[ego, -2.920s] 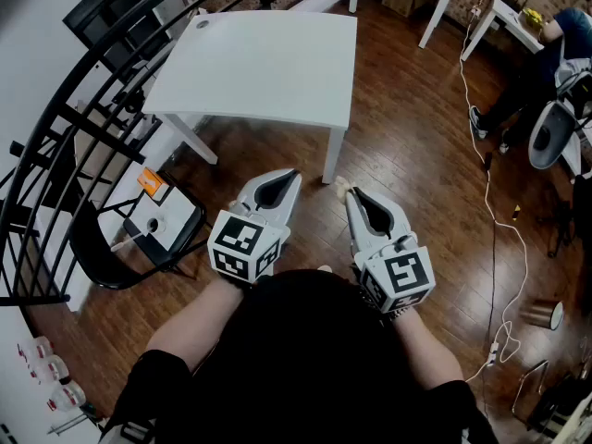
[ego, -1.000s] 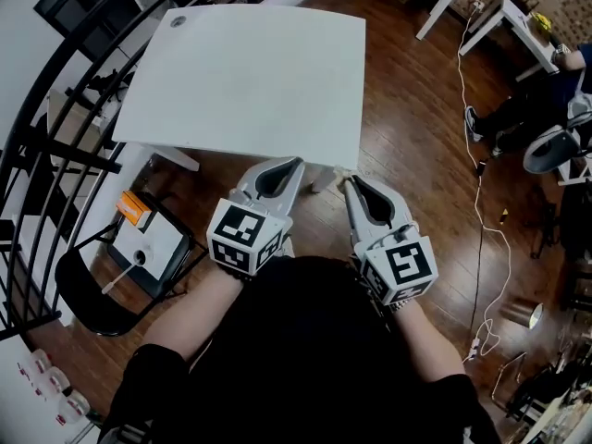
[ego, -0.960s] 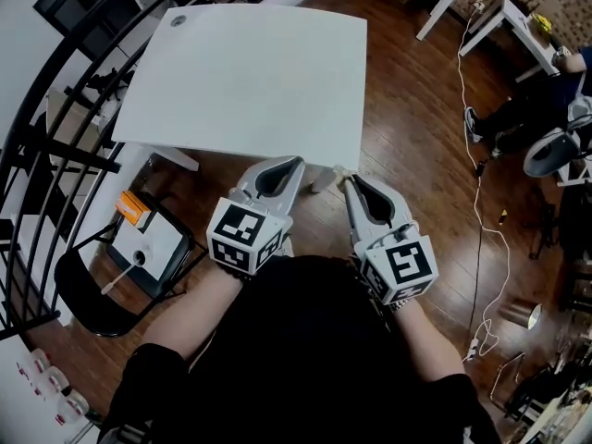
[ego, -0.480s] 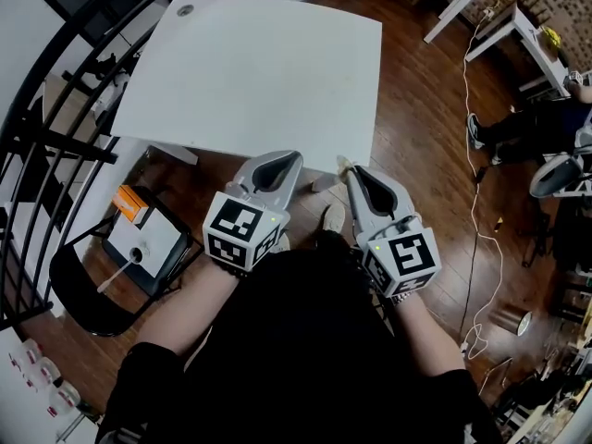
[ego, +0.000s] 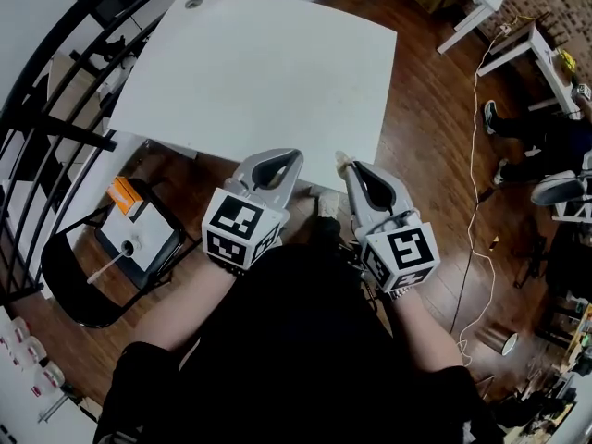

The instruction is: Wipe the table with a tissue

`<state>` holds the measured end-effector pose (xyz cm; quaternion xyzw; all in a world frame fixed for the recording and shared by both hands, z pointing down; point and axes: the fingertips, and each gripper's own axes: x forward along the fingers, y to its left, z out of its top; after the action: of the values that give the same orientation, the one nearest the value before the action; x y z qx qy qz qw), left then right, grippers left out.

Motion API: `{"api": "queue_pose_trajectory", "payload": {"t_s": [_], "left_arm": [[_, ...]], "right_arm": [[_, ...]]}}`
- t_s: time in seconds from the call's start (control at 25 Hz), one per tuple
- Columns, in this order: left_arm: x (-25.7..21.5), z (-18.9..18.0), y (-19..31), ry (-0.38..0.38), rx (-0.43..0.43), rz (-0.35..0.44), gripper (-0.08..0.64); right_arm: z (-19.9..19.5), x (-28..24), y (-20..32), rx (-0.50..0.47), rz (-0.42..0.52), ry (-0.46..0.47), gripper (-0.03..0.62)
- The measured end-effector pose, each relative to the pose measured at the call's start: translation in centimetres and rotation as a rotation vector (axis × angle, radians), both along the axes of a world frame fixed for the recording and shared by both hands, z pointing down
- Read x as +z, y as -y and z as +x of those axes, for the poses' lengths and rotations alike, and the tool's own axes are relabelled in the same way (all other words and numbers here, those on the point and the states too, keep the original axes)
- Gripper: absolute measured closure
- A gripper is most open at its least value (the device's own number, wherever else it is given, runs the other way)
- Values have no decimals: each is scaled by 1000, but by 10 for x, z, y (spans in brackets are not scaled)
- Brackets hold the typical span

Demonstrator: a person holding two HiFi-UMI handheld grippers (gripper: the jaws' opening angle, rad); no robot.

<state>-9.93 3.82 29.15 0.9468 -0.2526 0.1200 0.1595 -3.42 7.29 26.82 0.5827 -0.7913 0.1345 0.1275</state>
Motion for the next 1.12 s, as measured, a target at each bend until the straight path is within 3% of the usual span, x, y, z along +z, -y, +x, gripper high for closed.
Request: {"api": "queue_pose_trajectory", "payload": {"t_s": [0.72,1.12], "left_arm": [[56,89,71,126,-153,-136,549],[94,115,100,176,-235,-215,549]], "right_arm": [[83,69,95,-218,-145,55,584],[101,128,134,-337,-239,52,584]]}}
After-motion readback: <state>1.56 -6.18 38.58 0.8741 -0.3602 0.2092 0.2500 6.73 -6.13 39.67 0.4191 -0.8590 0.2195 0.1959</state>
